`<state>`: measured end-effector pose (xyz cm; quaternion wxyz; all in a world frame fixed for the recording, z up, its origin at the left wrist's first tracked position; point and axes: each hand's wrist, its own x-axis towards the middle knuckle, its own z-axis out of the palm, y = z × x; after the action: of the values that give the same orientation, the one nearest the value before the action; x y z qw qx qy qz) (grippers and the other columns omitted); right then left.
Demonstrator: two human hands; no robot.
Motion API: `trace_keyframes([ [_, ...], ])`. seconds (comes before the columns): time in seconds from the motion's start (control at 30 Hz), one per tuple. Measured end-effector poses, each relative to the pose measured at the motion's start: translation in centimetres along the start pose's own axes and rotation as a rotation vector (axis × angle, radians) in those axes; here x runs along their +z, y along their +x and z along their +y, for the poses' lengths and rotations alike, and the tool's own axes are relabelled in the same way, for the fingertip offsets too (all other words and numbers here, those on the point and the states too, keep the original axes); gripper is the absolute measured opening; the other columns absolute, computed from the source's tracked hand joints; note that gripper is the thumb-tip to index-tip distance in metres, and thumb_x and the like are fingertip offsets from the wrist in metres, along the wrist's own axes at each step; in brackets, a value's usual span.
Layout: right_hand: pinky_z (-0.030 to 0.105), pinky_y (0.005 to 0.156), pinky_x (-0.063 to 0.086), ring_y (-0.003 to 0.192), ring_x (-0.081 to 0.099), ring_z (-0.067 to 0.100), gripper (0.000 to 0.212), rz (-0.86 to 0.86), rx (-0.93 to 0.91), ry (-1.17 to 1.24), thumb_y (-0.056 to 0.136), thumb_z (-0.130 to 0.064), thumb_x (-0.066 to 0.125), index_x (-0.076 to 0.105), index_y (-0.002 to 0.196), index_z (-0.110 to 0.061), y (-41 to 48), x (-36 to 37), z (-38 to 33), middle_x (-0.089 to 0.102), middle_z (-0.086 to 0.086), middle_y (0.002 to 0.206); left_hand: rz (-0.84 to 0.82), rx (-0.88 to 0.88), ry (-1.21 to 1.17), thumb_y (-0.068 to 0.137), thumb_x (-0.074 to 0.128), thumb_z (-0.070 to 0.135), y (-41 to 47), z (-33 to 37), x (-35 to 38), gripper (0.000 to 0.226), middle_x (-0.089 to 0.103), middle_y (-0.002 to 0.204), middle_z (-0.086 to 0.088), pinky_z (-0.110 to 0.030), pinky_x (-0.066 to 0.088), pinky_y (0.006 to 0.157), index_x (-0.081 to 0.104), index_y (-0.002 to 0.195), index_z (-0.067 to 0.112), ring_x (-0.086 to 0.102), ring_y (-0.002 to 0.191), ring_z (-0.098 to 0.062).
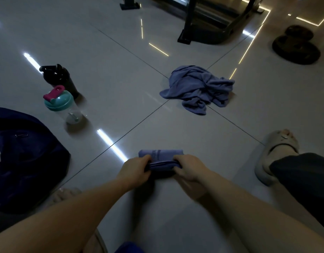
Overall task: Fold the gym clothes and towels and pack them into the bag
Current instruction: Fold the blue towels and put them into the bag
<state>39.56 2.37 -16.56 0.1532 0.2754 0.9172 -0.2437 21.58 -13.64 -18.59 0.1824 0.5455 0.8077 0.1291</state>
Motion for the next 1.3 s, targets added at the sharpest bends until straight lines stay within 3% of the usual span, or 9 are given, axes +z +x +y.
trace_keyframes([
  [0.17, 0.037, 0.076, 0.042, 0.102, 0.061, 0.036, 0.024, 0.051, 0.077, 0.119, 0.098, -0.036, 0.056, 0.059, 0.111, -0.016, 1.0, -0.2, 0.3, 0.067, 0.015, 0.115, -0.005, -0.34, -0.426, 0.084, 0.072, 0.028, 0.8, -0.7, -0.2, 0.017, 0.074, 0.09, 0.006, -0.026, 0.047, 0.071, 0.073, 0.1, 0.025, 0.068, 0.086, -0.016],
  [0.3, 0.033, 0.07, 0.038, 0.097, 0.062, 0.033, 0.019, 0.082, 0.177, 0.187, 0.098, -0.039, 0.056, 0.054, 0.088, -0.023, 1.9, -0.1, 0.0, 0.069, 0.013, 0.106, 0.018, -0.496, -0.69, 0.088, 0.069, 0.022, 1.1, -0.5, -0.2, 0.01, 0.074, 0.081, 0.003, -0.028, 0.049, 0.069, 0.076, 0.091, 0.016, 0.067, 0.078, -0.015],
  [0.5, 0.033, 0.067, 0.04, 0.086, 0.062, 0.034, 0.042, 0.124, 0.387, 0.265, 0.093, -0.053, 0.056, 0.053, 0.072, -0.018, 3.2, 0.0, -0.1, 0.062, 0.008, 0.082, -0.015, -0.689, -0.772, 0.089, 0.06, 0.021, 2.4, 0.1, 0.2, 0.019, 0.065, 0.074, -0.006, -0.029, 0.043, 0.063, 0.071, 0.086, 0.006, 0.06, 0.072, -0.024],
  [0.67, 0.033, 0.076, 0.044, 0.099, 0.064, 0.036, 0.041, 0.108, 0.543, 0.271, 0.092, -0.057, 0.055, 0.056, 0.081, -0.017, 4.3, 0.3, -0.2, 0.07, 0.014, 0.105, -0.119, -0.772, -0.571, 0.071, 0.052, 0.038, 3.8, -0.2, -0.2, 0.039, 0.069, 0.09, -0.015, -0.034, 0.05, 0.072, 0.065, 0.092, 0.008, 0.066, 0.088, -0.034],
  [0.83, 0.036, 0.095, 0.049, 0.114, 0.062, 0.036, 0.047, 0.058, 0.682, 0.317, 0.09, -0.051, 0.057, 0.066, 0.119, -0.014, 5.2, 0.6, -0.3, 0.066, 0.014, 0.126, 0.003, -0.503, 0.029, 0.091, 0.056, 0.048, 4.6, -0.6, -0.9, 0.033, 0.067, 0.1, -0.009, -0.038, 0.048, 0.082, 0.065, 0.09, 0.016, 0.061, 0.096, -0.032],
  [0.93, 0.036, 0.097, 0.049, 0.116, 0.062, 0.035, 0.047, 0.061, 0.715, 0.32, 0.091, -0.049, 0.058, 0.065, 0.121, -0.015, 5.2, 0.8, -0.5, 0.066, 0.014, 0.128, 0.288, -0.023, 0.167, 0.093, 0.059, 0.033, 3.8, -0.4, -0.4, 0.02, 0.06, 0.115, -0.01, -0.042, 0.039, 0.091, 0.061, 0.103, 0.015, 0.056, 0.105, -0.033],
  [1.03, 0.036, 0.097, 0.05, 0.116, 0.063, 0.036, 0.049, 0.065, 0.744, 0.342, 0.088, -0.05, 0.061, 0.066, 0.121, -0.015, 5.4, 0.7, -0.4, 0.066, 0.014, 0.128, 0.226, 0.378, 0.23, 0.096, 0.051, 0.034, 3.2, -0.2, 1.7, 0.041, 0.054, 0.142, -0.016, -0.048, 0.034, 0.112, 0.062, 0.125, 0.008, 0.05, 0.128, -0.035],
  [1.2, 0.037, 0.093, 0.052, 0.111, 0.064, 0.035, 0.048, 0.057, 0.729, 0.328, 0.086, -0.052, 0.061, 0.067, 0.115, -0.014, 5.3, 1.2, 0.2, 0.068, 0.014, 0.122, -0.051, 0.342, 0.274, 0.096, 0.044, 0.059, 2.7, -0.4, 4.0, 0.08, 0.04, 0.157, -0.017, -0.049, 0.022, 0.122, 0.038, 0.153, 0.003, 0.036, 0.146, -0.034],
  [1.3, 0.041, 0.087, 0.045, 0.103, 0.06, 0.034, 0.026, 0.357, 0.377, -0.114, 0.088, -0.034, 0.063, 0.062, 0.107, -0.016, 4.4, 1.4, -0.1, 0.062, 0.01, 0.109, -0.065, 0.361, 0.238, 0.09, 0.05, 0.059, 3.4, -1.1, 3.8, 0.088, 0.037, 0.159, -0.015, -0.044, 0.013, 0.124, 0.033, 0.155, 0.003, 0.032, 0.148, -0.032],
])
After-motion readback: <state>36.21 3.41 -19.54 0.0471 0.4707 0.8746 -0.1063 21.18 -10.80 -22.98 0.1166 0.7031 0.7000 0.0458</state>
